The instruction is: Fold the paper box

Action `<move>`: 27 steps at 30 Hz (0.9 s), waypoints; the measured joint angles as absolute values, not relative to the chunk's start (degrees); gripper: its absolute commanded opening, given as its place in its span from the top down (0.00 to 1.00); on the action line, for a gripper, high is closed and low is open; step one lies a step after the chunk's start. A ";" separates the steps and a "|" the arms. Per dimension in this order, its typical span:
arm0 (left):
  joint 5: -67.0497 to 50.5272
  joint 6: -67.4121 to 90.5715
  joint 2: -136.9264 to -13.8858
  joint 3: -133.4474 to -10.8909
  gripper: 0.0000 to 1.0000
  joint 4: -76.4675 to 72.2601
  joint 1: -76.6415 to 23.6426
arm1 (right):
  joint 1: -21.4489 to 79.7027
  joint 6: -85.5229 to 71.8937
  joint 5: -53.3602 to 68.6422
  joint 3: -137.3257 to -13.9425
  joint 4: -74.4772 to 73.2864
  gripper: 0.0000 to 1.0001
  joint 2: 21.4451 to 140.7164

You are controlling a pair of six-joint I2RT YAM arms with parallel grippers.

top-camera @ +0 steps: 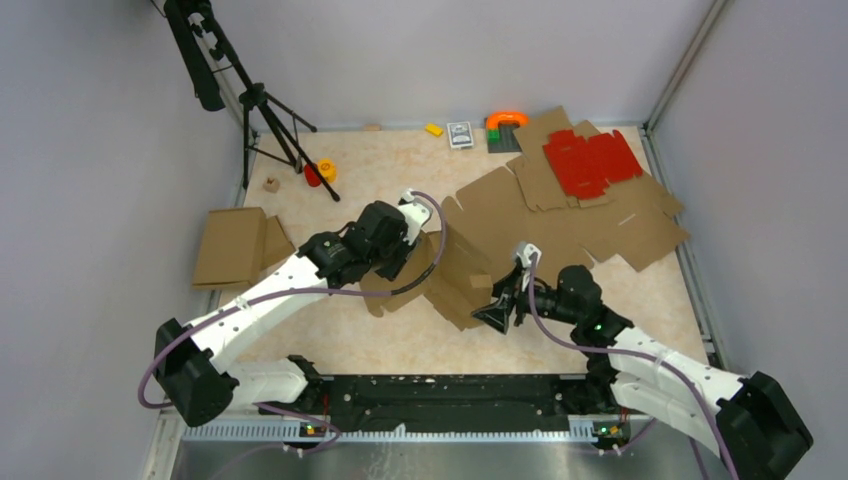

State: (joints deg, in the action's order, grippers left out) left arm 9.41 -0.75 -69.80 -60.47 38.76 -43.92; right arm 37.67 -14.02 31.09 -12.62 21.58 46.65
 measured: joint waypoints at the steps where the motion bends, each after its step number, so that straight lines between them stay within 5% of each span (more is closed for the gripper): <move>1: 9.37 -0.80 -69.80 -60.47 0.72 38.79 -43.92 | 37.74 -13.72 30.65 -12.64 21.37 0.33 46.68; 14: 9.21 -1.26 -69.80 -60.31 0.71 38.70 -43.92 | 37.76 -13.26 28.64 -13.82 19.14 0.17 43.77; 17: 9.17 -1.30 -69.80 -60.31 0.71 38.68 -43.92 | 37.60 -14.57 27.57 -12.73 19.22 0.25 37.82; 23: 8.91 -1.52 -69.80 -60.31 0.71 38.61 -43.92 | 35.79 -17.58 26.96 -12.84 20.60 0.59 34.09; 27: 8.75 -1.63 -69.80 -60.31 0.72 38.63 -43.92 | 35.70 -18.26 28.67 -12.88 21.32 0.58 35.99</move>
